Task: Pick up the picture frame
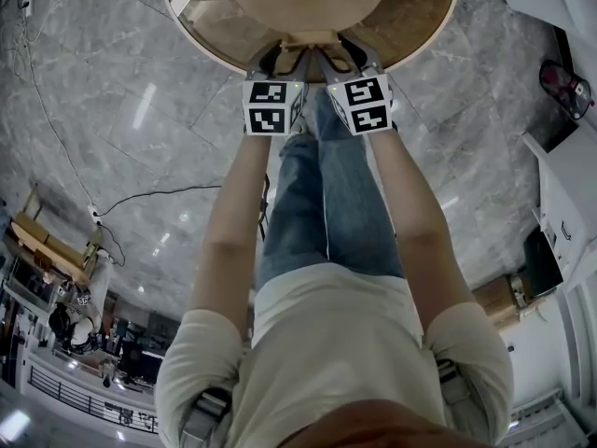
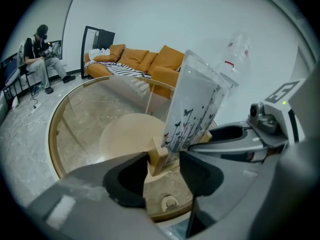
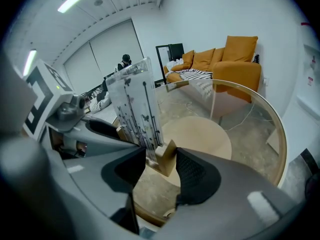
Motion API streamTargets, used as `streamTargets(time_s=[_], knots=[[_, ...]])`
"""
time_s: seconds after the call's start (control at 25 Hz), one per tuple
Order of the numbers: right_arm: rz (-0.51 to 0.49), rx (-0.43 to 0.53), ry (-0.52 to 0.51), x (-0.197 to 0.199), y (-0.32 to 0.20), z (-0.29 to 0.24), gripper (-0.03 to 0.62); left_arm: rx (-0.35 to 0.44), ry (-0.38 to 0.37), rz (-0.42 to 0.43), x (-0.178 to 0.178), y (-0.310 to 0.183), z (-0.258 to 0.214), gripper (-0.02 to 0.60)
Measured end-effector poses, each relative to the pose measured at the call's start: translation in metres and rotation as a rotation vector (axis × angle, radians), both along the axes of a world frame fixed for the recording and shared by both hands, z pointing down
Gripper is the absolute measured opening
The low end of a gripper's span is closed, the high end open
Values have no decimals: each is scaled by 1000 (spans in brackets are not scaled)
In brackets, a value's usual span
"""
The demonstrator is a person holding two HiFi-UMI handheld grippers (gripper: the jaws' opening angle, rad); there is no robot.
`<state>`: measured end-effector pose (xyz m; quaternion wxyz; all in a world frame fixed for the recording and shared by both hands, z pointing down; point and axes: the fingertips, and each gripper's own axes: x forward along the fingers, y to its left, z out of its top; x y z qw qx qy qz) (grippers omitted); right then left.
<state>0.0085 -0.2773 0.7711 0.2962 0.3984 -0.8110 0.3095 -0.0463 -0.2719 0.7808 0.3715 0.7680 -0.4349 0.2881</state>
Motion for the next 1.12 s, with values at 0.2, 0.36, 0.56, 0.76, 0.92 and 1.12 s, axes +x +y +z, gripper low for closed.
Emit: streamTargets(time_s=[0.2,0.36,0.56,0.76,0.92,1.12], knots=[[14,6,9,3,4,-6,189,1,-5,13,2,4,-5,195],[26,20,2,5,6,-22,187,12,14,-4,3,6,-20,195],[42,49,-4,5,21,-57,186,42,24,1,3,20,-55,194],[67,94,0,2,40,-100,184,77,44,-7,1,38,-97,193],[84,131,-2,0,55,-135,183,100,65,-19,-3,53,-131,193],[103,169,-4,-2,76,-172,181,136,75,-7,-5,73,-167,191]])
